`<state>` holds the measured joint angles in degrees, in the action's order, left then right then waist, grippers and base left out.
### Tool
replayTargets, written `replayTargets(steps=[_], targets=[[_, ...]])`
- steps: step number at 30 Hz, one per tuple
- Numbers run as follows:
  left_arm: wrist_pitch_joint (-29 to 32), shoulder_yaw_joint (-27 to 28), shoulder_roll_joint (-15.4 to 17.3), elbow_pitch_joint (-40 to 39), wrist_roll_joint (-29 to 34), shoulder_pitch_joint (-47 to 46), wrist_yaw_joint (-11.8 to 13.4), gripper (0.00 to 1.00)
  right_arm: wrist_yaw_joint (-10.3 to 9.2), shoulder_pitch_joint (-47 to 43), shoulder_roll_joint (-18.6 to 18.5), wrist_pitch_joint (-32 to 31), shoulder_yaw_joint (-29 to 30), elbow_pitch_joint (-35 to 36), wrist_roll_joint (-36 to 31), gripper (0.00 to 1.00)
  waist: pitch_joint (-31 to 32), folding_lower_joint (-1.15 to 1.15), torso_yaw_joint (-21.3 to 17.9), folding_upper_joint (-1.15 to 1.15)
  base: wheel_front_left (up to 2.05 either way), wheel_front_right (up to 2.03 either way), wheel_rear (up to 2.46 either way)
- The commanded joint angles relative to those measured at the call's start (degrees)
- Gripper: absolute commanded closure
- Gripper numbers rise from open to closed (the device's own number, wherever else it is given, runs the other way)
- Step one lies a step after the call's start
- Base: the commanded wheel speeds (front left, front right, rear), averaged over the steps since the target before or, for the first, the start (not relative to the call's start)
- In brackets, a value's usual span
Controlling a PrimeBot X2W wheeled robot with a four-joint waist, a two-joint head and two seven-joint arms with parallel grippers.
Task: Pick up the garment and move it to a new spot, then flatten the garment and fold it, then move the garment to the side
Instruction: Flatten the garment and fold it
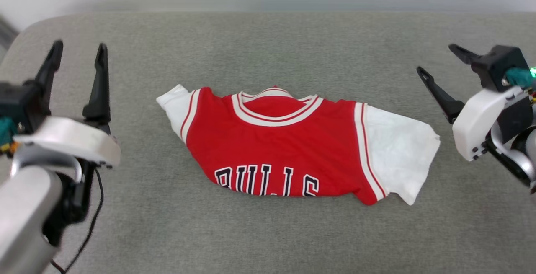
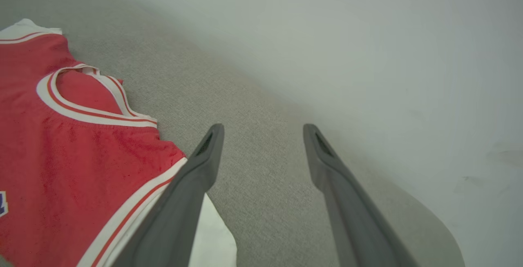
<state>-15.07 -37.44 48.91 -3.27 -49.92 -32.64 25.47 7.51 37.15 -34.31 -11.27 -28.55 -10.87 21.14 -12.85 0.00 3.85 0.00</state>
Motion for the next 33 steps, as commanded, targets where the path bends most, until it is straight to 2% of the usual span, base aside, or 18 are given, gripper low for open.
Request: replayTargets(steps=[1, 3, 8, 12, 15, 20, 24, 25, 26, 27, 28, 30, 31, 33], targets=[[-0.1, 2.2, -1.4, -0.4, 1.7, 2.7, 0.4, 0.0, -0.04, 2.1, -1.4, -2.8, -1.8, -0.8, 2.1, 0.0, -0.5, 0.0, 1.0, 0.0, 0.0, 0.0, 0.0], [-0.1, 6.9, -4.4, -1.6, 5.3, 6.7, 0.8, 0.0, -0.03, 4.6, -4.0, -9.6, -6.8, -2.1, 7.3, 0.0, -0.9, 0.0, 1.9, 0.0, 0.0, 0.0, 0.0], [-0.1, 16.7, -13.1, -4.3, 14.2, 15.8, 0.0, 0.0, -0.04, 11.1, -9.7, -25.3, -17.4, -4.0, 19.1, 0.0, -2.8, 0.0, 4.0, 0.0, 0.0, 0.0, 0.0], [-0.1, 22.3, -20.5, -5.5, 20.5, 21.2, -1.6, 0.0, -0.04, 14.6, -11.6, -32.8, -22.4, -6.7, 24.7, 0.0, -4.7, 0.0, 5.6, 0.0, 0.0, 0.0, 0.0], [-0.1, 25.1, -25.7, -5.6, 24.2, 23.7, -3.8, 0.0, -0.04, 15.6, -11.5, -34.6, -24.8, -9.1, 27.4, 0.0, -6.0, 0.0, 6.6, 0.0, 0.0, 0.0, 0.0], [-0.1, 28.8, -32.5, -4.8, 29.9, 25.5, -8.4, 0.0, -0.02, 13.0, -10.7, -34.6, -30.0, -12.3, 29.8, 0.0, -7.6, 0.0, 8.2, 0.0, 0.0, 0.0, 0.0], [-0.1, 31.6, -36.4, -3.8, 33.1, 26.1, -11.8, 0.0, -0.02, 11.9, -9.6, -32.5, -32.9, -14.1, 31.2, 0.0, -8.0, 0.0, 8.2, 0.0, 0.0, 0.0, 0.0], [-0.1, 31.6, -36.4, -3.8, 33.1, 26.1, -11.8, 0.0, -0.02, 11.9, -9.6, -32.5, -32.9, -14.1, 31.2, 0.0, -8.0, 0.0, 8.2, 0.0, 0.0, 0.0, 0.0], [-0.1, 32.2, -37.1, -3.5, 33.8, 26.1, -12.6, 0.0, -0.03, 12.6, -9.5, -31.0, -33.0, -14.2, 31.1, 0.73, -8.0, 0.0, 8.1, 0.0, 0.0, 0.0, 0.0], [-0.1, 32.8, -37.9, -3.2, 34.5, 26.0, -13.4, 0.0, -0.03, 13.5, -9.4, -29.6, -33.0, -14.2, 30.9, 1.0, -7.9, 0.0, 7.9, 0.0, 0.0, 0.0, 0.0], [-0.1, 34.8, -39.3, -2.4, 36.1, 26.0, -15.5, 0.0, -0.04, 17.1, -10.0, -25.1, -31.1, -14.5, 31.6, 1.0, -7.2, 0.0, 6.9, 0.0, 0.0, 0.0, 0.0], [-0.1, 36.0, -40.1, -2.0, 37.2, 26.0, -16.7, 0.0, -0.04, 19.6, -11.6, -22.3, -29.6, -14.8, 31.7, 1.0, -6.6, 0.0, 6.2, 0.0, 0.0, 0.0, 0.0], [-0.1, 37.3, -41.2, -1.7, 38.6, 26.5, -18.1, 0.0, -0.04, 20.6, -13.5, -19.5, -28.8, -15.9, 32.3, 1.0, -5.8, 0.0, 5.3, 0.0, 0.0, 0.0, 0.0], [-0.1, 38.0, -41.8, -1.6, 39.4, 26.6, -19.0, 0.0, -0.04, 20.7, -15.4, -18.2, -27.9, -16.9, 33.1, 1.0, -5.5, 0.0, 4.9, 0.0, 0.0, 0.0, 0.0]])
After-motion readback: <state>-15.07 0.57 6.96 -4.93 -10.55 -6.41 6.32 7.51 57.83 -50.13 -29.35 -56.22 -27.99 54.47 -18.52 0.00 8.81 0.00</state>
